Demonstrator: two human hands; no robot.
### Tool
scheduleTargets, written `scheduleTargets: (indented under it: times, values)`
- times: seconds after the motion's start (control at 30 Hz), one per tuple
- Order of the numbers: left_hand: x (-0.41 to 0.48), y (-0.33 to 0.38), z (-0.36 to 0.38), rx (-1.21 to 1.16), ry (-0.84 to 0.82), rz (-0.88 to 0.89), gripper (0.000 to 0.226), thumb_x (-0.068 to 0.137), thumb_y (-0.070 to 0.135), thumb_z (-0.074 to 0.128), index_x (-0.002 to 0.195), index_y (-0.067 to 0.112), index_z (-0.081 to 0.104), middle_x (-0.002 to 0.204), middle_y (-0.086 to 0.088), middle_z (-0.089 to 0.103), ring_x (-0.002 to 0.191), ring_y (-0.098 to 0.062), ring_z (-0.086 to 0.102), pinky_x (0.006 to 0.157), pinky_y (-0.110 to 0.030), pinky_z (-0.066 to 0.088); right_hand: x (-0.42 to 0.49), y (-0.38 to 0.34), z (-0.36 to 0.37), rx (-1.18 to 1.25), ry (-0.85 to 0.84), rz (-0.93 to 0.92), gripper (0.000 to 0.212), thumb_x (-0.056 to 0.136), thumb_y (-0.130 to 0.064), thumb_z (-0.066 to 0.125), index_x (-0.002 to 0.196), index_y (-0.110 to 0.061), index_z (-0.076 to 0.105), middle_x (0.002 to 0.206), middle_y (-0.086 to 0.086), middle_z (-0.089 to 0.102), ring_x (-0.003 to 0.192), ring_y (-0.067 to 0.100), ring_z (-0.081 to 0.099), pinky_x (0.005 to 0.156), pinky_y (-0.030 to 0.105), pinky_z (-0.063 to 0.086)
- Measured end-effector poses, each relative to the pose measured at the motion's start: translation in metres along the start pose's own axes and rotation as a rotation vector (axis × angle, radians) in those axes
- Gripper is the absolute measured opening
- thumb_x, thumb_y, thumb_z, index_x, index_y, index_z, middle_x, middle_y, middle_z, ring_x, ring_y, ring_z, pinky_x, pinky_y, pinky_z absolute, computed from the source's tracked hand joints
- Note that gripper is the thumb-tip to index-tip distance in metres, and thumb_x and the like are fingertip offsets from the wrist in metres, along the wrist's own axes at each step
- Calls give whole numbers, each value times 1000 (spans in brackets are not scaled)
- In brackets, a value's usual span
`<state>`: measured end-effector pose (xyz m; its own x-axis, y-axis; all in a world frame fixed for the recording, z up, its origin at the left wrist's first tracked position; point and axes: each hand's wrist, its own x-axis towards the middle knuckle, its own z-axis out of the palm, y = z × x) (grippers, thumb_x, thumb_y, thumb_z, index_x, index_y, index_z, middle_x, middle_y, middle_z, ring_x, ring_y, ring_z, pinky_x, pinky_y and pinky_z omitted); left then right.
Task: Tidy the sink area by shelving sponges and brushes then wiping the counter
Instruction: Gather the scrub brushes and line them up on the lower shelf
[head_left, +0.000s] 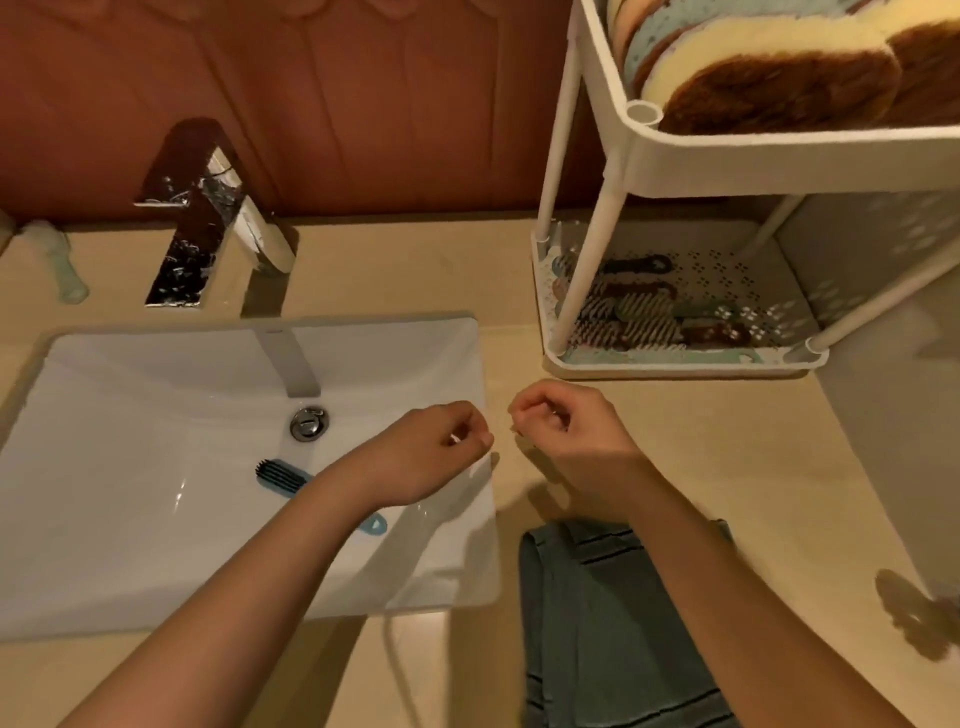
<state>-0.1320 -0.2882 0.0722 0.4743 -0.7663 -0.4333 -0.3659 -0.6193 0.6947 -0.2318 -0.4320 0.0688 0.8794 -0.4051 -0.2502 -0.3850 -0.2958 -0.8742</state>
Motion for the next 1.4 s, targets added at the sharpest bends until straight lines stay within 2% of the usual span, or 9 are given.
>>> scheduleTargets:
  times: [0.2, 0.3, 0.4, 0.57, 0.77, 0.9, 1.03, 1.17, 1.4]
  values:
    - [-50, -46, -24, 24, -24, -132, 28, 94, 40, 44, 115, 23, 54, 115, 5, 59, 104, -14, 57, 94, -35, 47, 5, -12, 56, -70, -121, 27, 13, 87, -19, 57, 93, -17, 68, 69, -9, 57, 68, 8, 55, 69, 25, 47]
    - [-77, -80, -46, -32, 65, -197, 25, 95, 36, 44, 113, 22, 55, 109, 5, 59, 102, -15, 57, 88, -29, 45, 13, -28, 97, -115, -203, -21, 13, 87, -19, 56, 92, -17, 67, 68, -11, 55, 62, 6, 49, 62, 21, 40]
    - [-101, -114, -66, -79, 175, -257, 20, 96, 30, 44, 107, 20, 57, 103, 3, 60, 93, -15, 56, 77, -26, 42, 21, -50, 137, -160, -268, -74, 12, 86, -18, 55, 90, -18, 67, 70, -9, 58, 64, 7, 50, 65, 22, 40]
    - [-148, -171, -99, -159, 336, -376, 21, 97, 31, 43, 109, 19, 56, 109, 5, 55, 95, -16, 54, 79, -27, 41, 32, -94, 207, -233, -395, -140, 15, 90, -20, 50, 90, -22, 65, 84, -4, 63, 74, 9, 55, 72, 26, 46]
    - [-202, -240, -132, -162, 511, -540, 34, 95, 36, 42, 123, 19, 52, 129, -3, 52, 115, -23, 50, 99, -37, 40, 49, -138, 286, -320, -519, -200, 14, 92, -23, 49, 96, -22, 63, 80, -10, 62, 80, 9, 59, 77, 32, 49]
    - [-231, -278, -149, -167, 640, -693, 43, 88, 45, 45, 124, 21, 51, 133, -7, 50, 116, -29, 50, 101, -45, 39, 63, -151, 327, -358, -553, -193, 17, 90, -23, 51, 105, -24, 59, 74, -11, 63, 80, 14, 62, 81, 36, 49]
    - [-254, -313, -166, -56, 791, -789, 40, 93, 35, 45, 130, 21, 46, 143, -3, 39, 129, -27, 37, 104, -38, 27, 79, -164, 364, -398, -576, -180, 31, 91, -23, 50, 122, -21, 51, 82, -2, 65, 89, 22, 62, 85, 37, 47]
    - [-272, -359, -194, 1, 785, -913, 53, 94, 38, 43, 143, 21, 30, 157, -7, 14, 143, -27, 11, 113, -42, 13, 105, -177, 397, -468, -590, -162, 45, 93, -23, 47, 137, -20, 36, 100, 11, 65, 96, 27, 61, 85, 37, 45]
    - [-277, -426, -239, 153, 951, -940, 61, 94, 26, 44, 147, 11, 17, 153, -16, 21, 139, -34, 20, 112, -47, 18, 168, -195, 426, -556, -482, -77, 72, 91, -23, 48, 147, -32, 3, 128, 22, 54, 106, 41, 58, 94, 43, 46]
